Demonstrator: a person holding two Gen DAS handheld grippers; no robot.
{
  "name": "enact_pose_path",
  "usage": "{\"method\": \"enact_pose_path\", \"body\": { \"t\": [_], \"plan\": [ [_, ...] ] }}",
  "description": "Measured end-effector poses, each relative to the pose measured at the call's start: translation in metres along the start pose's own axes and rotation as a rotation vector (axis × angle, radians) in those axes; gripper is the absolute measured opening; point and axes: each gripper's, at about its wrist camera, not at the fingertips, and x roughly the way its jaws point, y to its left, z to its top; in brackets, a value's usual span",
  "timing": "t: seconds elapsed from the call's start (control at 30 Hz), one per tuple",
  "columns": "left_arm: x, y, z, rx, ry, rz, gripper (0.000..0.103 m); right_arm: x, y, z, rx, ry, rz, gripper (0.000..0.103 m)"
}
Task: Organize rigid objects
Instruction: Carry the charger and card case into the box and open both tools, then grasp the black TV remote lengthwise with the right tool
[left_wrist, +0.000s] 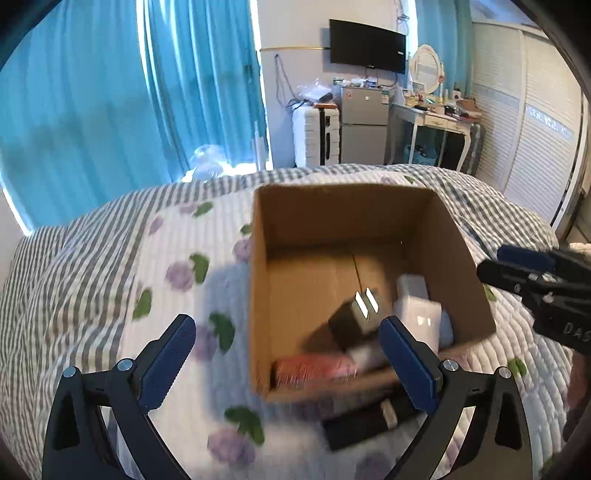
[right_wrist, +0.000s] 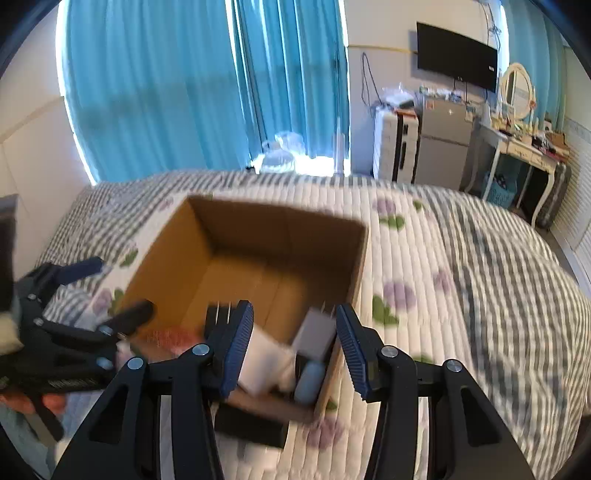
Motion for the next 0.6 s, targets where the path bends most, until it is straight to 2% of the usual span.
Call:
{"method": "enact_pose_path", "body": {
  "t": [0.03, 0.07, 0.1, 0.17, 0.33, 0.43, 0.53, 0.6],
  "plan": [
    [-0.005, 0.003, -0.006, -0.011, 0.000, -0.004, 0.101, -0.001, 0.001, -0.006, 0.003, 0.008, -0.006, 0.047],
    [-0.009, 0.005, -0.012, -0.021, 0.000, -0.001, 0.101, -0.003, 0.003, -0.015, 0.004, 0.017, -0.017, 0.053],
    [-0.016, 0.007, -0.022, -0.038, -0.001, 0.010, 0.101, -0.004, 0.004, -0.022, 0.006, 0.022, -0.026, 0.065],
    [-0.020, 0.009, -0.034, -0.053, 0.007, 0.011, 0.101, -0.006, 0.009, -0.043, -0.003, 0.040, -0.040, 0.074],
    [-0.017, 0.008, -0.075, -0.106, 0.077, 0.002, 0.101, 0.008, 0.034, -0.094, -0.072, 0.129, -0.066, 0.074],
    [-0.013, 0.005, -0.097, -0.110, 0.122, 0.026, 0.101, 0.018, 0.067, -0.120, -0.244, 0.132, -0.106, 0.074],
    [-0.009, 0.008, -0.114, -0.105, 0.137, 0.110, 0.101, 0.035, 0.097, -0.135, -0.432, 0.135, -0.131, 0.074],
    [-0.004, 0.012, -0.119, -0.113, 0.153, 0.158, 0.101, 0.047, 0.103, -0.136, -0.477, 0.135, -0.127, 0.073]
  ]
}}
